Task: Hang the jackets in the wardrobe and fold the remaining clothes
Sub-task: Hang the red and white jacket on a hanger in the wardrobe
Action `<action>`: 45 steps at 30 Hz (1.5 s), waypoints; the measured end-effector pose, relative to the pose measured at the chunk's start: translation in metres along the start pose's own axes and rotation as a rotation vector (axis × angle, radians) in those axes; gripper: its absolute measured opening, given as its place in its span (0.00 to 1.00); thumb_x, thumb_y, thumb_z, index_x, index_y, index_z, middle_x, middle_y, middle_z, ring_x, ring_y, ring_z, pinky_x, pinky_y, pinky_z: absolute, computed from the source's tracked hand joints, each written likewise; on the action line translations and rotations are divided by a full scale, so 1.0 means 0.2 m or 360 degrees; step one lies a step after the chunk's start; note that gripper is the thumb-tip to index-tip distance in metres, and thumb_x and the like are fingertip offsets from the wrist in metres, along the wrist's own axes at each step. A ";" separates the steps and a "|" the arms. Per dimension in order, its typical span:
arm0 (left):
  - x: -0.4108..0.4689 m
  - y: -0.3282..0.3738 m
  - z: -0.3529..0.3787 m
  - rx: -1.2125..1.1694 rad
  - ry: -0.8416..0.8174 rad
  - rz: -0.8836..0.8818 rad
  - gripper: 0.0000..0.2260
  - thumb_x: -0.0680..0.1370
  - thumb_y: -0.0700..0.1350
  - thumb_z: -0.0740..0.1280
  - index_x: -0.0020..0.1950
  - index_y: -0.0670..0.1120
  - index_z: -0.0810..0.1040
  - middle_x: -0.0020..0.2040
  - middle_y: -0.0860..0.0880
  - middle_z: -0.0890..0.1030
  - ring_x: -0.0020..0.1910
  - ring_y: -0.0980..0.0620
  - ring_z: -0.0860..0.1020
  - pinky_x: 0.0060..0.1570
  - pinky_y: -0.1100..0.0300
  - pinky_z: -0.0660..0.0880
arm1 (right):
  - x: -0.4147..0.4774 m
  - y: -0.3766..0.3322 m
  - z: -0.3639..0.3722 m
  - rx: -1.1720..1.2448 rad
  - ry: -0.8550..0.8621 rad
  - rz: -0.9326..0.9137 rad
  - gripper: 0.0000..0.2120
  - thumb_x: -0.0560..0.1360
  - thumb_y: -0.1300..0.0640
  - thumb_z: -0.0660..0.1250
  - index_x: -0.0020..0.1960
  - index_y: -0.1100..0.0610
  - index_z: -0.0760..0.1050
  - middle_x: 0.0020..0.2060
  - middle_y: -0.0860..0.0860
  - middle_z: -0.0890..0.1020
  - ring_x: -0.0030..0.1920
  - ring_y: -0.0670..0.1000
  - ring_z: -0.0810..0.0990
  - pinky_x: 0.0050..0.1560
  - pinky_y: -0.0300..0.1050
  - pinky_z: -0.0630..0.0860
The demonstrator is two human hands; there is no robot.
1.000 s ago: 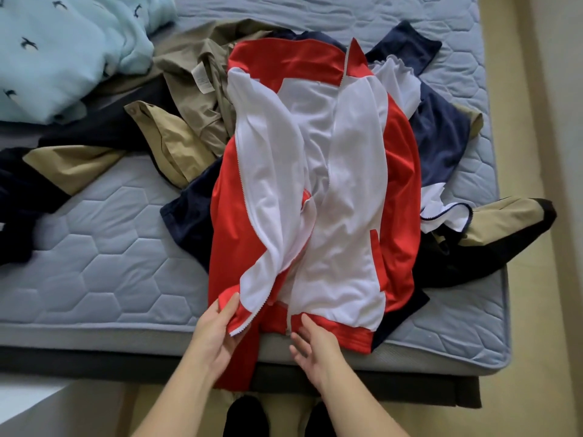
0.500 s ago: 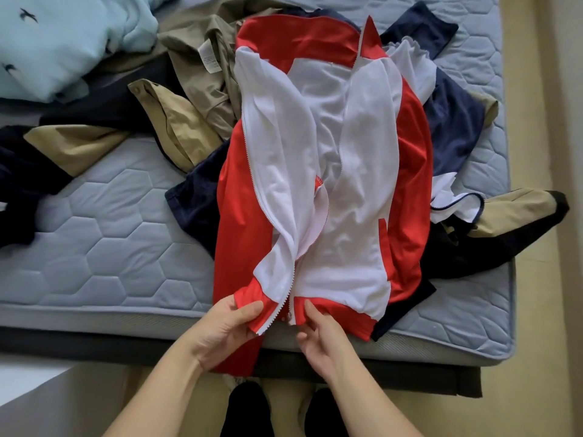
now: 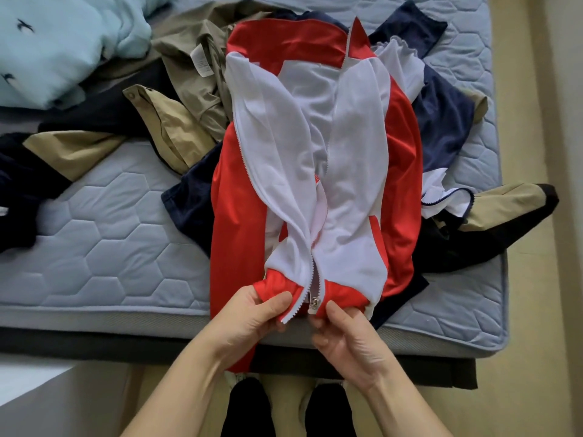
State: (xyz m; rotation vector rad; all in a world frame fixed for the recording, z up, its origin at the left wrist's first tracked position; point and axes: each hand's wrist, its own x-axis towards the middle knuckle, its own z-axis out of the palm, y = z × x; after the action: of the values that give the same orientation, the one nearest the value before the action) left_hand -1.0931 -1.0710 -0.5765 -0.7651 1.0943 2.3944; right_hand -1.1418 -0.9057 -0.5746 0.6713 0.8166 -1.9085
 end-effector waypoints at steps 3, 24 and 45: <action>0.01 -0.02 0.02 0.0053 0.0058 0.0021 0.22 0.57 0.59 0.81 0.39 0.44 0.83 0.34 0.47 0.76 0.33 0.54 0.71 0.35 0.65 0.70 | -0.01 -0.01 -0.02 0.0010 -0.0053 -0.0093 0.19 0.54 0.52 0.85 0.41 0.56 0.83 0.35 0.50 0.79 0.31 0.45 0.74 0.27 0.36 0.68; 0.05 0.01 0.33 0.0275 0.0846 0.0807 0.08 0.70 0.43 0.71 0.42 0.38 0.82 0.39 0.45 0.85 0.39 0.52 0.82 0.43 0.60 0.78 | -0.04 -0.01 0.05 -0.0182 0.0109 -0.0327 0.22 0.50 0.48 0.85 0.41 0.54 0.85 0.32 0.48 0.78 0.29 0.42 0.70 0.26 0.33 0.66; 0.06 -0.01 0.43 0.0368 0.1214 0.0910 0.08 0.69 0.46 0.72 0.32 0.45 0.80 0.30 0.52 0.82 0.29 0.58 0.78 0.32 0.65 0.75 | -0.07 0.03 0.10 0.0108 0.0262 -0.0358 0.23 0.49 0.53 0.85 0.40 0.56 0.81 0.32 0.50 0.76 0.28 0.43 0.71 0.24 0.35 0.65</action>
State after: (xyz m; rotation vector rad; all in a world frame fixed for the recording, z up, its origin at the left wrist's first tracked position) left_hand -1.1275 -1.0015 -0.5394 -1.5066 2.0820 2.3591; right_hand -1.1329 -0.9159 -0.5539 0.8153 0.9683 -2.1109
